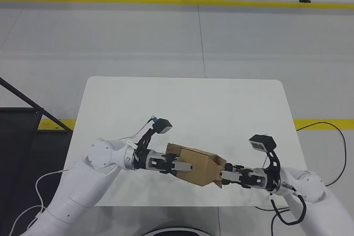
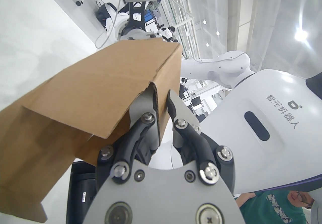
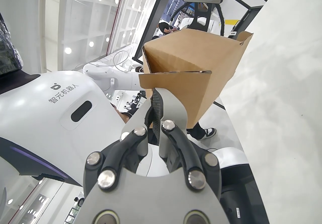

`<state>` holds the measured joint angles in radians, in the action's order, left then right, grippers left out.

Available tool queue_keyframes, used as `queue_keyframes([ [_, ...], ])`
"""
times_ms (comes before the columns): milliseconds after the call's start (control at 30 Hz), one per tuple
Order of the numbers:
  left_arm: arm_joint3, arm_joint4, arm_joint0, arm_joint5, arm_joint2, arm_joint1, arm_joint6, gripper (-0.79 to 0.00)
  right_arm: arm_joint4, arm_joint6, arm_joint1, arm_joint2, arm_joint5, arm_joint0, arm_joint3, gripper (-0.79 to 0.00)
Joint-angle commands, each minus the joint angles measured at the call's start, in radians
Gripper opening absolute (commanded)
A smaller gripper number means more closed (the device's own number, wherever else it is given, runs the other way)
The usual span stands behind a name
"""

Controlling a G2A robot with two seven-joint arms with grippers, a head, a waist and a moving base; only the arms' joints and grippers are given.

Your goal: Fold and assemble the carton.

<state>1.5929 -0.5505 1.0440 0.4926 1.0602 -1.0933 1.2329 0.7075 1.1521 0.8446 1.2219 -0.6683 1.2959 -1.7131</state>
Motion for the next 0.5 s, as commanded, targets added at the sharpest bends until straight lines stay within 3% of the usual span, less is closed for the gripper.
queue_keyframes([
  [0, -0.002, -0.002, 0.0, 0.0, 0.002, 0.0, 0.0, -0.785, 0.002, -0.007, -0.004, 0.005, -0.007, 0.006, -0.002, -0.785],
  [467, -0.002, -0.003, 0.005, 0.004, 0.01, 0.002, 0.005, -0.785, 0.013, -0.018, -0.024, 0.003, -0.018, 0.017, -0.009, -0.748],
])
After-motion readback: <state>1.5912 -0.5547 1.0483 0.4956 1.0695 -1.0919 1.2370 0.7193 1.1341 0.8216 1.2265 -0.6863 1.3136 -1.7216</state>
